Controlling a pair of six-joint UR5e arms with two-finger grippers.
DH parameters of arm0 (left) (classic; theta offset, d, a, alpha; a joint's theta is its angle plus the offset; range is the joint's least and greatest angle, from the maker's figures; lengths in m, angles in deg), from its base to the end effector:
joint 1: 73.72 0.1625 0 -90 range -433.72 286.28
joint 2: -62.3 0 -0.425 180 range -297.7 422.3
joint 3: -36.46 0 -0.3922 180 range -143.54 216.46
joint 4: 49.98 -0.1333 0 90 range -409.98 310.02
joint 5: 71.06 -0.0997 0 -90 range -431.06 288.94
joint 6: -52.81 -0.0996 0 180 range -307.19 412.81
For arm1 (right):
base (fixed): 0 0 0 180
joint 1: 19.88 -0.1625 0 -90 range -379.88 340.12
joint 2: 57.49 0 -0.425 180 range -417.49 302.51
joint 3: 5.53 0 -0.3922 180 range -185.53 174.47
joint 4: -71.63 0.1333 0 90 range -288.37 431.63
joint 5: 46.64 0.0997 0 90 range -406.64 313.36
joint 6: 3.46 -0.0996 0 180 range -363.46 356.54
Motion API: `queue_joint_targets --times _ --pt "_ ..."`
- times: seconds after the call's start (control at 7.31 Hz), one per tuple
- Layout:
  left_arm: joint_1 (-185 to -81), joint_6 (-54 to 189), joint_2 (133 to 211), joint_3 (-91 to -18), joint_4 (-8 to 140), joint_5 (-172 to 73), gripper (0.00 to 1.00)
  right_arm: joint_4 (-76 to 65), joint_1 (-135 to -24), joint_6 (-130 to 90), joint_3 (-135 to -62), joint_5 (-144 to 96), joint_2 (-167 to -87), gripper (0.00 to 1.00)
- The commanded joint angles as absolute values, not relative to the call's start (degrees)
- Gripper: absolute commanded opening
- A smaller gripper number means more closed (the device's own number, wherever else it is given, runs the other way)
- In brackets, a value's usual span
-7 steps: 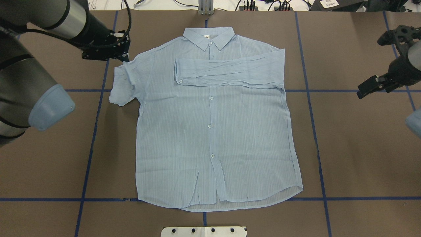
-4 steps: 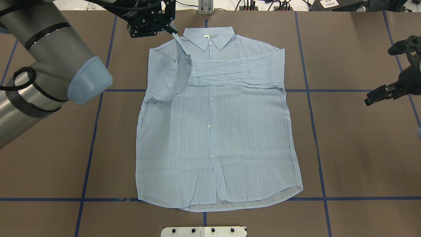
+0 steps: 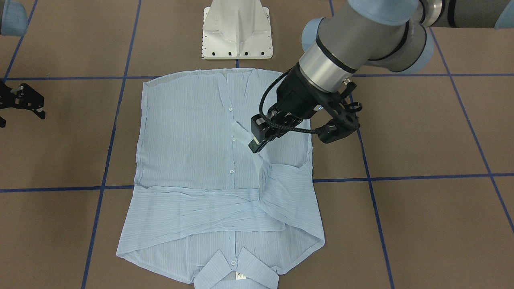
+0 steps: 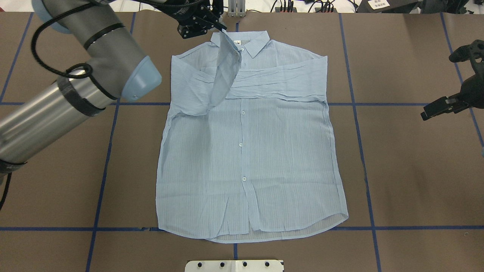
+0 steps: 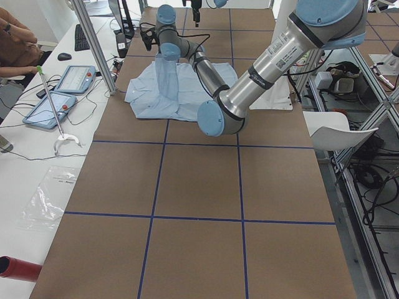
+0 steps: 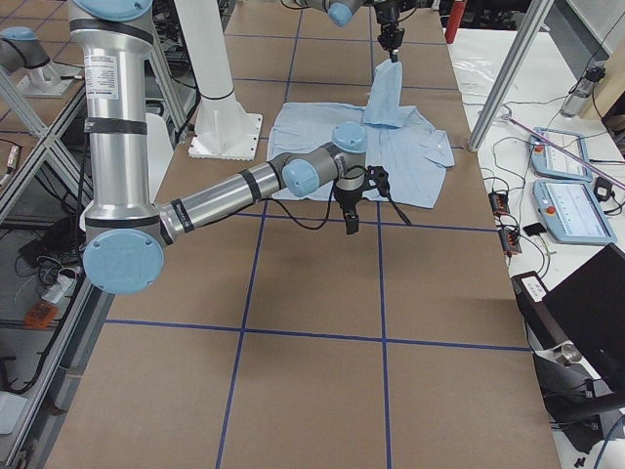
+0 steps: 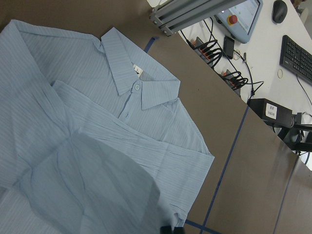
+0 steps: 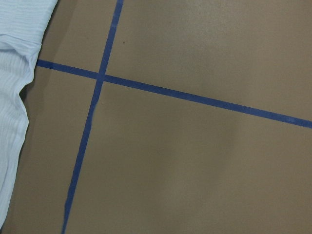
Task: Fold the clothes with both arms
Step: 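Lay the sleeve across the chest with the left gripper and release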
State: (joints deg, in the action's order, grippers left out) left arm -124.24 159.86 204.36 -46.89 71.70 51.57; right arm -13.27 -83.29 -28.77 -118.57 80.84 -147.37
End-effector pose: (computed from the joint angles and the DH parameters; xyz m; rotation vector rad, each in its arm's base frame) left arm 0.3929 -0.6021 0.0661 -0.0844 1.4051 -0.6008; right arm -0.1529 -0.4678 0.4557 0.1472 -0.7843 -0.1824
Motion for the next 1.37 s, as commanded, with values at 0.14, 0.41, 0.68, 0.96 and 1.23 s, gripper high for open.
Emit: queue_joint_targets --times 0.14,0.41,0.68,0.96,1.23 --pt "-112.96 163.46 214.07 -29.33 80.78 36.5 0.0 -13.27 -83.33 -28.86 -118.55 81.15 -147.57 1.0" --pt "-108.63 163.12 217.92 -14.95 89.9 27.94 0.0 -13.27 -83.25 -28.86 -118.56 81.16 -147.05 1.0" --pt "-105.64 162.76 219.71 -11.09 94.16 24.68 0.0 -13.27 -83.16 -28.95 -118.29 81.24 -146.61 1.0" --pt "-104.22 161.36 221.38 -8.98 94.33 24.22 0.0 -13.36 -83.16 -28.95 -118.29 81.24 -146.61 1.0" --pt "-103.78 160.57 221.47 -8.97 95.12 24.13 0.19 -13.27 -83.16 -28.86 -118.12 81.24 -146.43 1.0"
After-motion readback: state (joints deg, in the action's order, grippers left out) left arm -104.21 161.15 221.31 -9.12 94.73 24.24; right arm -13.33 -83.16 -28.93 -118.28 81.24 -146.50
